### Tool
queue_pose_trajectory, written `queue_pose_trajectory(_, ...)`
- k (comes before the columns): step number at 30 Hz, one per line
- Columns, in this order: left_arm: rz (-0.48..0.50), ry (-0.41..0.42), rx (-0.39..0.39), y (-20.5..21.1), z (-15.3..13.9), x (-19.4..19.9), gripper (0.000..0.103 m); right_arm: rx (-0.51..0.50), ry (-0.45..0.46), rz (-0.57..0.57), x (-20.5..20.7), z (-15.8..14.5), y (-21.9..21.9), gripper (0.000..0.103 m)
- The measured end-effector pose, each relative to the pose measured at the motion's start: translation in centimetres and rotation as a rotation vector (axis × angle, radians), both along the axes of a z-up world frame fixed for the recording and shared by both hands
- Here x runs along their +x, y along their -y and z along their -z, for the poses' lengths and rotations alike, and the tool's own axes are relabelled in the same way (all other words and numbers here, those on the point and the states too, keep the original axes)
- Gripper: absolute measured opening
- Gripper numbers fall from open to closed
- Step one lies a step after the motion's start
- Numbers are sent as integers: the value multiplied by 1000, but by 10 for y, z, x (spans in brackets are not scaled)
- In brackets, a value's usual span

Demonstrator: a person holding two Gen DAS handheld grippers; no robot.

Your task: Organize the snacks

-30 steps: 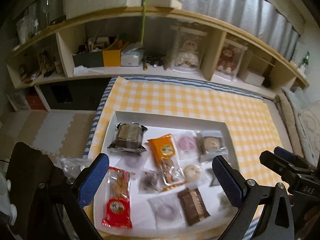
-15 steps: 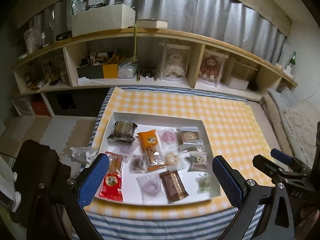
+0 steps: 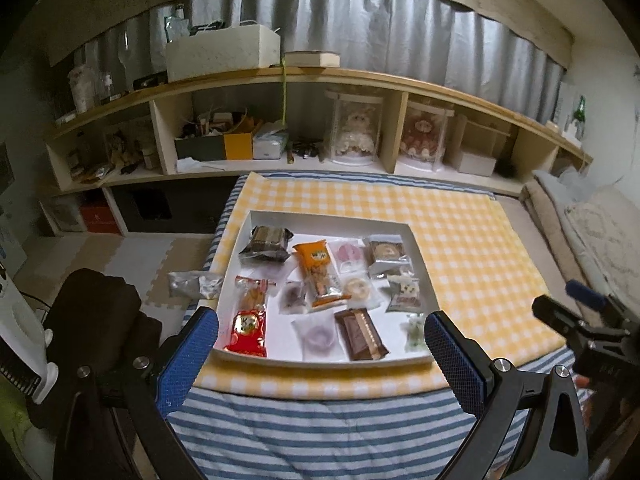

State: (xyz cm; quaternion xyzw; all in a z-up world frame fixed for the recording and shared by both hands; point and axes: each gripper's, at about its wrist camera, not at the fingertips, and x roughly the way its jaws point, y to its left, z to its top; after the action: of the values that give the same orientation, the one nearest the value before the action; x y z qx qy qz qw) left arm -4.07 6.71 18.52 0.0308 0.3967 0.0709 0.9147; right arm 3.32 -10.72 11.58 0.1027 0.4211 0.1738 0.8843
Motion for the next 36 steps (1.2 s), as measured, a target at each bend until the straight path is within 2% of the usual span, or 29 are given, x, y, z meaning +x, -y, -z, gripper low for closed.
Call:
queue_pose_trajectory(12, 11, 36, 94, 16, 14, -36, 103, -56, 72, 19, -35, -7, 4, 103)
queue_pose_trajectory(24, 23, 46, 124, 24, 28, -59, 103, -120, 144, 42, -59, -7, 3, 103)
queue_pose_trajectory(36, 38, 73, 149, 31, 32, -68, 103, -131, 162, 53, -65, -6, 8, 103)
